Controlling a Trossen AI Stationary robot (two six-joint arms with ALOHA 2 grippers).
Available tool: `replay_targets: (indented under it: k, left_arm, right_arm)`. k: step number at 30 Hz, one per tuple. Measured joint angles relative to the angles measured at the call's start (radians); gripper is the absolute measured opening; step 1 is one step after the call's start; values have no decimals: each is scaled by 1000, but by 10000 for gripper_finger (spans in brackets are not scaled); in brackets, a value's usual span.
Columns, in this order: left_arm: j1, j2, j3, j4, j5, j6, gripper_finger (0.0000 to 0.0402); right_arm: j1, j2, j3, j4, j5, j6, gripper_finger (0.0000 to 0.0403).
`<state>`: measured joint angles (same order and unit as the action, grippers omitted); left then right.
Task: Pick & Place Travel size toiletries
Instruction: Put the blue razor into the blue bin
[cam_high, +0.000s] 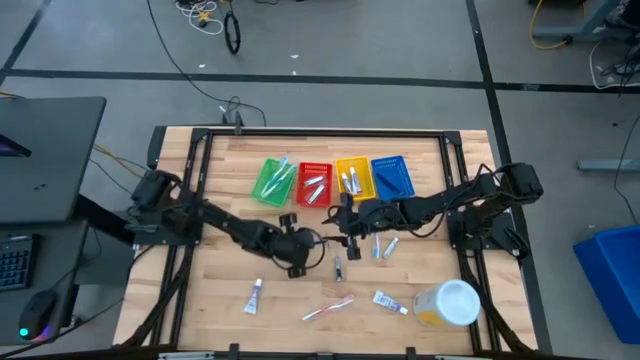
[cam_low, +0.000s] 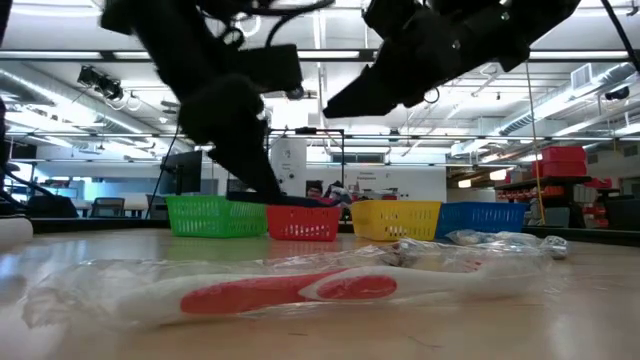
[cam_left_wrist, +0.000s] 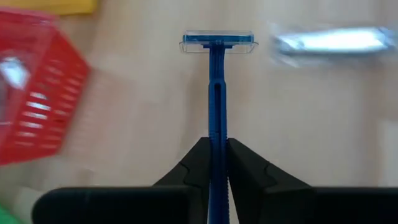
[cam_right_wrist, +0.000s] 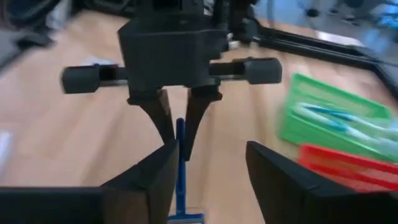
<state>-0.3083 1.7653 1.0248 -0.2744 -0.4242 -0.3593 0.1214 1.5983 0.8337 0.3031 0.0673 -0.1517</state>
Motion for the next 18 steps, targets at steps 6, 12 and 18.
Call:
replay_targets:
  k: [6,12,18]
  left_arm:
    - [85,-21,0,12,-21,18,38]
    - [147,-119,0,65,-86,107,44]
    - [207,-244,1,152,-130,165,41]
  right_arm:
    - [5,-93,16,-117,127,-11,240]
    - [21,-332,24,-393,208,95,245]
    - [-4,-437,-135,-284,257,91,219]
